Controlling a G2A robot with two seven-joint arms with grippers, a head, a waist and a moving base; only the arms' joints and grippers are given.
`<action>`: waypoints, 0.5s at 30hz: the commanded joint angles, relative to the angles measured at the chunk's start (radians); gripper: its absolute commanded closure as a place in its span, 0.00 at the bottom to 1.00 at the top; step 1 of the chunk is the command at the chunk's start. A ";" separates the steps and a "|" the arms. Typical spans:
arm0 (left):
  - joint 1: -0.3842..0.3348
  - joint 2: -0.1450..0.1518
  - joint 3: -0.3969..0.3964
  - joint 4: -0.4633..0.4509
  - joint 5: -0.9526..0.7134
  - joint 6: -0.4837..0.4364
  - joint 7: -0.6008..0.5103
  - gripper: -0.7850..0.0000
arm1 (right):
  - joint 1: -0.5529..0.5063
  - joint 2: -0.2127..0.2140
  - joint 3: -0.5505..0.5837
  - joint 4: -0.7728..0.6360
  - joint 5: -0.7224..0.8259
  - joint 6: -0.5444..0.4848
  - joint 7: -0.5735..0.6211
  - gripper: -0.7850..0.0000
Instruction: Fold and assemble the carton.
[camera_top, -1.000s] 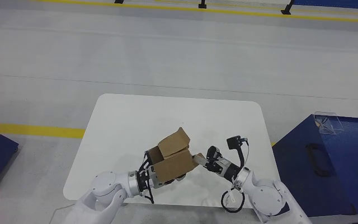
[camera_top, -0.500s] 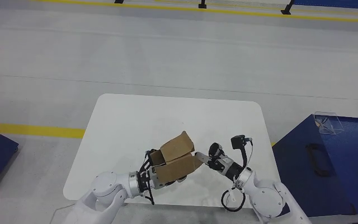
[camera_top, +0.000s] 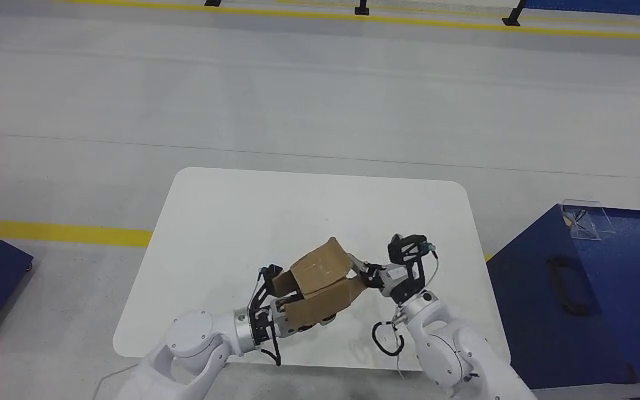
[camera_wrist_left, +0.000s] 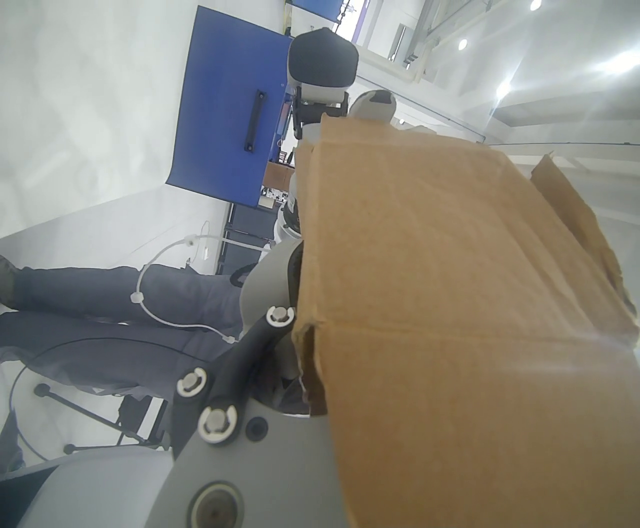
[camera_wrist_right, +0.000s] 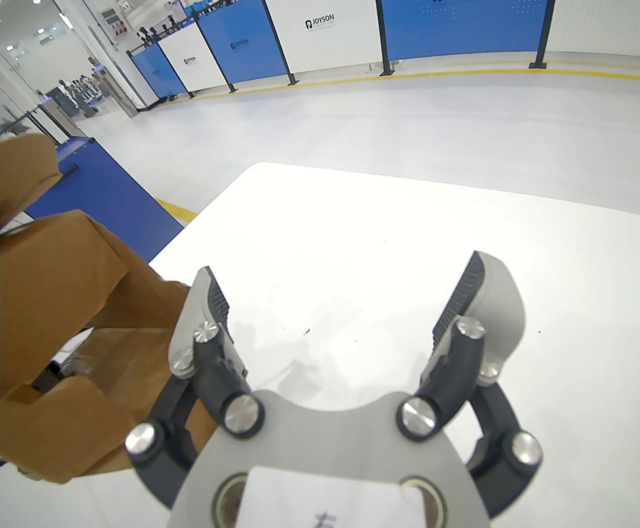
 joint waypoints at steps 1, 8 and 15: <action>0.002 0.000 -0.001 0.002 0.001 -0.001 0.002 1.00 | -0.002 -0.002 -0.011 -0.006 -0.011 0.000 0.008 0.00; 0.001 -0.002 -0.007 0.017 -0.014 0.002 0.015 1.00 | -0.041 -0.007 -0.035 -0.055 -0.080 0.007 0.010 0.00; 0.003 -0.002 -0.009 0.015 -0.023 0.012 0.008 1.00 | -0.039 -0.018 -0.070 -0.060 -0.113 0.019 0.017 0.00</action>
